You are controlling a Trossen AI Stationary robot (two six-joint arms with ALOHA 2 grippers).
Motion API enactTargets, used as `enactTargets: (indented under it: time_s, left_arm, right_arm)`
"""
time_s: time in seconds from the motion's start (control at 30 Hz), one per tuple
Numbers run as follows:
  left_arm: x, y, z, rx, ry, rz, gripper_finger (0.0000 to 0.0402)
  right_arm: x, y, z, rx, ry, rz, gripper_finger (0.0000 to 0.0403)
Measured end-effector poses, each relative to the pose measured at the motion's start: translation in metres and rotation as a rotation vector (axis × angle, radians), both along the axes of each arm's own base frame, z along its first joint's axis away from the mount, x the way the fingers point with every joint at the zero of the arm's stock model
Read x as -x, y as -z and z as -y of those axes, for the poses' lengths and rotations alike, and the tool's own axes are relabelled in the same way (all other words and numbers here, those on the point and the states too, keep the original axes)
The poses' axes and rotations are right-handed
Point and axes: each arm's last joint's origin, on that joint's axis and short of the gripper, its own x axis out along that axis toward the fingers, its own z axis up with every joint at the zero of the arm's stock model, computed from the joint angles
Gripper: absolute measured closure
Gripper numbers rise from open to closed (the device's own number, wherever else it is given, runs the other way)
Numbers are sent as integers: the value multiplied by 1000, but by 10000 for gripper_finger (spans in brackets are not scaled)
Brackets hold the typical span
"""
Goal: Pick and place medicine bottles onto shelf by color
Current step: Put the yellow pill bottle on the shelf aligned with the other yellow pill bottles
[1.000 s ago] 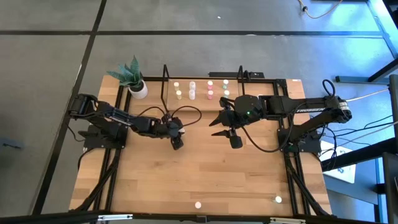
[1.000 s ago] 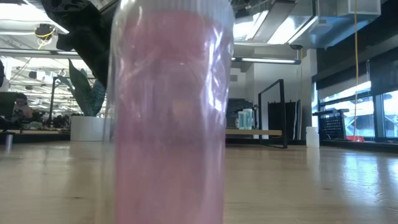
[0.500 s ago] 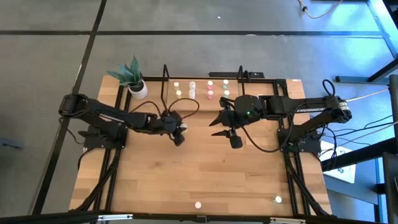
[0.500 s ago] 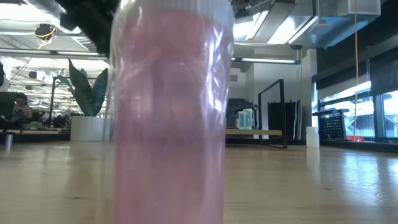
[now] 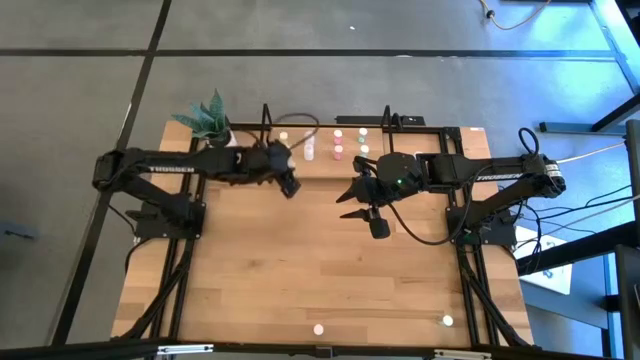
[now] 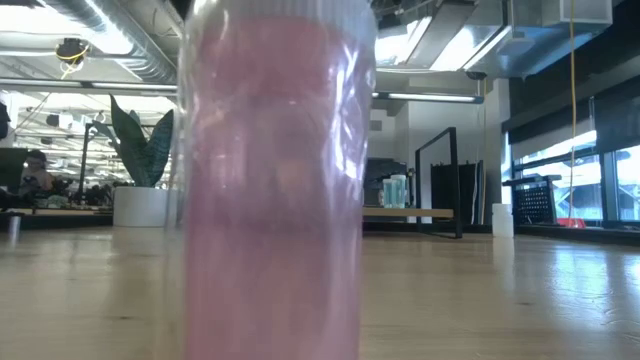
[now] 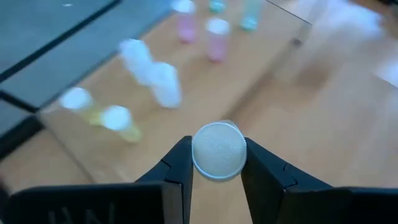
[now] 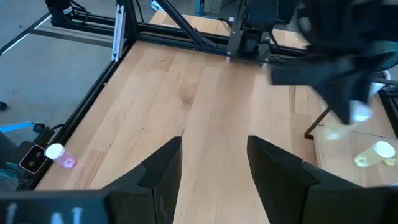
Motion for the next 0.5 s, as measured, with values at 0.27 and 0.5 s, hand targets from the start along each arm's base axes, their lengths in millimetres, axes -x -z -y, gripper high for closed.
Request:
enactTargets:
  time_s: [0.27, 0.5]
  left_arm:
    - [12, 11, -33, 62, -127, -21, 310]
    - [6, 20, -40, 62, -140, -44, 310]
  right_arm:
    - [-1, 0, 6, 39, 215, 2, 219]
    - [-1, 0, 8, 68, 265, 7, 219]
